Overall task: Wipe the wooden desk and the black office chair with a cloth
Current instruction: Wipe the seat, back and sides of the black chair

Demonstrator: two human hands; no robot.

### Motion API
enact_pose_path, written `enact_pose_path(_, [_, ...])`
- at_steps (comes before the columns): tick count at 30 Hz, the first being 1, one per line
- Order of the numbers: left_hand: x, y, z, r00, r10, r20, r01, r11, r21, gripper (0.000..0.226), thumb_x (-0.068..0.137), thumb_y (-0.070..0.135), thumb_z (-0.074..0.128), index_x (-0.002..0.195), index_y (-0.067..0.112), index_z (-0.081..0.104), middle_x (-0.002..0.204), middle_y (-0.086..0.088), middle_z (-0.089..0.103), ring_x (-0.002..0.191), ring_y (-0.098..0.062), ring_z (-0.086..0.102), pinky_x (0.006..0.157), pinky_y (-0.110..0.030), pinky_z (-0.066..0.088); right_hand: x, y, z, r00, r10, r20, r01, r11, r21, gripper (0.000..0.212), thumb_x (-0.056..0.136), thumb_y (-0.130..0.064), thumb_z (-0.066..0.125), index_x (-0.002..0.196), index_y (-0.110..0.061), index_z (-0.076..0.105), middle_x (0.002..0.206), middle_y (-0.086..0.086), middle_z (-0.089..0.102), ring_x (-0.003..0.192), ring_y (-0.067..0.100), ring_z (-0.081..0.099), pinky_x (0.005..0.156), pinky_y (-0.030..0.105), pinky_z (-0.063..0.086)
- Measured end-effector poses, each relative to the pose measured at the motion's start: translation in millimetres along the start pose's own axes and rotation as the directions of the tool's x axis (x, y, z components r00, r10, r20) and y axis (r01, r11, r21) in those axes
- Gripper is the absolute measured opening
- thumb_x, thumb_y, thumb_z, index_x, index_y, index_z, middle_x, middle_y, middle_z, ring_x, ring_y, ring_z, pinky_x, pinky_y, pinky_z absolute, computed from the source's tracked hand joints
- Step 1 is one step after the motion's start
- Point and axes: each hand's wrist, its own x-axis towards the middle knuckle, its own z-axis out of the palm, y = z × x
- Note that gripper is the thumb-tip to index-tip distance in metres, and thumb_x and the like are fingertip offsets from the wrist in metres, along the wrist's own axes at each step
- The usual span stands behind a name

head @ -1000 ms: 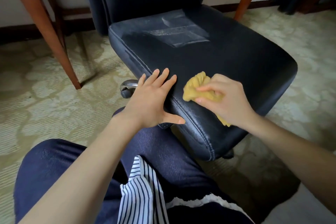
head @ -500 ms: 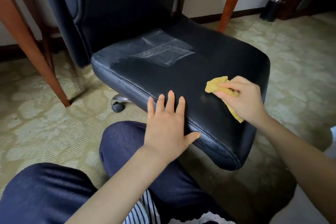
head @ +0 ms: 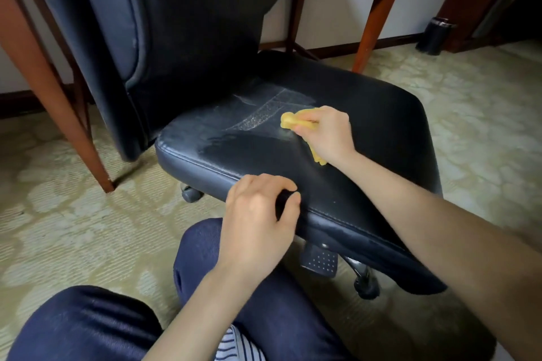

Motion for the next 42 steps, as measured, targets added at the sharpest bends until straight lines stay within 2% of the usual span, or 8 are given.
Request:
enact_pose_path(4, [18.0,-21.8,-8.6,0.979,-0.069,-0.194,0.061,0.997,-0.047,0.021,0.084,0.023,0.053,0.102,0.020,0.063,0.099,0.012,0.058,0.096,-0.011,0.048,0.088,-0.024,0.035,-9.3,-24.5,20.9,0.978,-0.202,0.047,0.200,0.978,0.054,0.018,0.082,-0.029,0.070,0.096,-0.021,0.076,0.097,-0.003,0.070,0.099,0.017,0.059,0.090,0.026,0.043])
enact_pose_path(8, [41.4,-35.1,-6.1,0.924,-0.190,-0.333,0.169,0.981,-0.091,0.032,0.088,0.016,0.056,0.120,0.015,0.054,0.115,0.007,0.048,0.111,-0.013,0.041,0.094,-0.015,0.023,-29.7,-24.9,6.4,0.908,-0.393,0.147,0.375,0.917,0.137,0.028,0.085,-0.018,0.069,0.111,-0.027,0.068,0.085,-0.013,0.060,0.086,0.016,0.052,0.080,0.017,0.040])
enact_pose_path(15, [91.3,-38.8,13.6,0.963,-0.089,-0.253,0.148,0.963,0.225,0.039,0.089,0.005,0.050,0.128,0.008,0.050,0.134,-0.012,0.045,0.132,-0.030,0.034,0.115,-0.051,0.012,-39.6,5.2,-30.2,0.708,-0.630,0.319,0.615,0.772,0.160,0.029,0.081,-0.009,0.070,0.110,-0.010,0.070,0.085,-0.005,0.054,0.079,0.013,0.045,0.079,0.016,0.039])
enact_pose_path(26, [98.9,-51.4,30.4,0.946,-0.173,-0.273,0.275,0.874,0.400,0.041,0.093,0.016,0.043,0.133,0.010,0.047,0.141,-0.013,0.043,0.141,-0.030,0.024,0.115,-0.053,0.002,74.4,62.9,-25.0,0.874,-0.449,0.185,0.479,0.860,-0.176,0.024,0.087,-0.007,0.065,0.101,-0.024,0.074,0.077,-0.004,0.060,0.074,0.008,0.038,0.078,0.024,0.033])
enact_pose_path(30, [98.1,-54.8,33.4,0.941,-0.179,-0.287,0.284,0.878,0.385,0.037,0.092,0.015,0.046,0.129,0.010,0.050,0.138,-0.014,0.046,0.139,-0.031,0.029,0.115,-0.053,0.005,114.7,61.4,-3.1,0.950,-0.283,0.130,0.304,0.934,-0.188,0.023,0.094,-0.017,0.057,0.112,-0.018,0.071,0.101,0.007,0.072,0.081,0.017,0.054,0.087,0.020,0.035])
enact_pose_path(33, [97.7,-56.1,36.7,0.934,-0.177,-0.311,0.292,0.878,0.380,0.035,0.093,0.016,0.042,0.127,0.010,0.051,0.138,-0.013,0.047,0.138,-0.031,0.030,0.115,-0.052,0.006,143.7,45.7,23.1,0.999,0.003,0.039,0.002,0.993,-0.121,0.028,0.097,-0.027,0.053,0.102,-0.009,0.074,0.073,0.018,0.063,0.065,0.024,0.056,0.086,0.031,0.050])
enact_pose_path(35, [97.6,-57.4,38.8,0.930,-0.172,-0.324,0.293,0.879,0.377,0.038,0.091,0.019,0.038,0.126,0.010,0.051,0.137,-0.014,0.048,0.137,-0.031,0.032,0.115,-0.052,0.008,157.5,35.6,40.8,0.994,0.105,0.016,-0.101,0.982,-0.159,0.028,0.099,-0.021,0.050,0.095,-0.006,0.073,0.079,0.019,0.063,0.068,0.031,0.060,0.076,0.038,0.055])
enact_pose_path(42, [99.2,-58.4,39.3,0.923,-0.172,-0.344,0.296,0.889,0.349,0.038,0.091,0.017,0.040,0.126,0.008,0.053,0.135,-0.013,0.050,0.136,-0.030,0.035,0.115,-0.051,0.011,118.8,18.9,28.0,0.962,-0.217,0.166,0.198,0.973,0.121,0.020,0.092,-0.035,0.057,0.095,-0.027,0.075,0.095,-0.019,0.065,0.040,0.011,0.047,0.042,0.024,0.046])
